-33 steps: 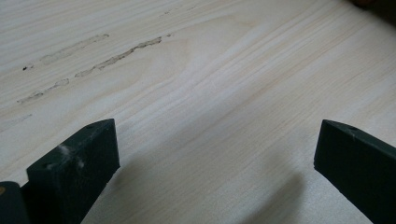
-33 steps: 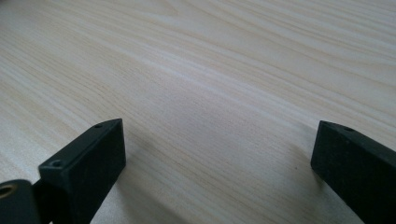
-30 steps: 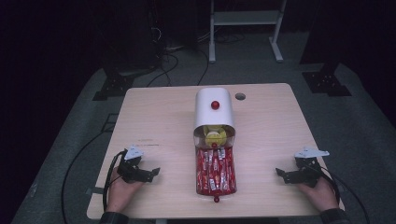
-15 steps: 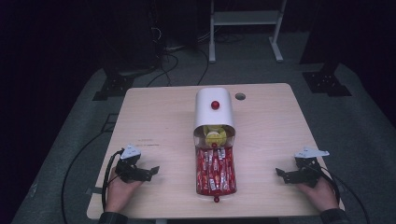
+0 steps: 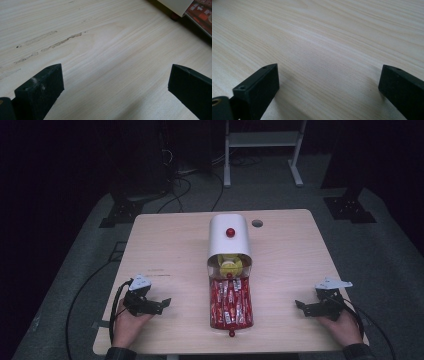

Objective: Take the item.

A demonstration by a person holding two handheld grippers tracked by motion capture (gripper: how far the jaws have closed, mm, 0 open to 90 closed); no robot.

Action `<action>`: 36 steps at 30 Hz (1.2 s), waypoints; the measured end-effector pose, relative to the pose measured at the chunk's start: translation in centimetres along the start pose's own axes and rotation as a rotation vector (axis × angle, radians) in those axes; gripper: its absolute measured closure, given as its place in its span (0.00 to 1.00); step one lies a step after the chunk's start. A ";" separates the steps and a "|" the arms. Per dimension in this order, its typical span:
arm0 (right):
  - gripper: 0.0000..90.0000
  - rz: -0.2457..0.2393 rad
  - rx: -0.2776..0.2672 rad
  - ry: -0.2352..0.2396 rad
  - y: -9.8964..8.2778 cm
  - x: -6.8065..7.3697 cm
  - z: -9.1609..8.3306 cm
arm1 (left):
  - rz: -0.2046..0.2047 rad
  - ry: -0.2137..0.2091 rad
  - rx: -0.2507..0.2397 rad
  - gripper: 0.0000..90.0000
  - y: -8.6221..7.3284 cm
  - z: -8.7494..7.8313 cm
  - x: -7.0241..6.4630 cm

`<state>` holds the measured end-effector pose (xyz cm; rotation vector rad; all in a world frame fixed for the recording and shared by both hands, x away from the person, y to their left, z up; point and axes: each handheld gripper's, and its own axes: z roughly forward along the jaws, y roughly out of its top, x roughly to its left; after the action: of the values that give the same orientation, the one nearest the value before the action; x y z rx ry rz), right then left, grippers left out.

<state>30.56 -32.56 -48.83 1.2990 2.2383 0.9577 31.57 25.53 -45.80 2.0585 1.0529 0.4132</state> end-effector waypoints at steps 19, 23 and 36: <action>0.03 -0.001 0.000 0.000 0.0 0.0 0.0 | 0.012 -0.018 -0.006 0.00 0.7 -0.3 -0.8; 0.03 -0.001 0.000 0.000 0.0 0.0 0.0 | 0.019 -0.020 -0.005 0.00 0.9 -0.4 -1.1; 0.03 0.000 0.000 0.000 0.0 0.0 0.0 | 0.041 -0.036 -0.007 0.00 1.5 -0.5 -2.1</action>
<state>30.56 -32.56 -48.83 1.2986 2.2385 0.9576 30.85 23.55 -44.22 2.0768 0.9878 0.3980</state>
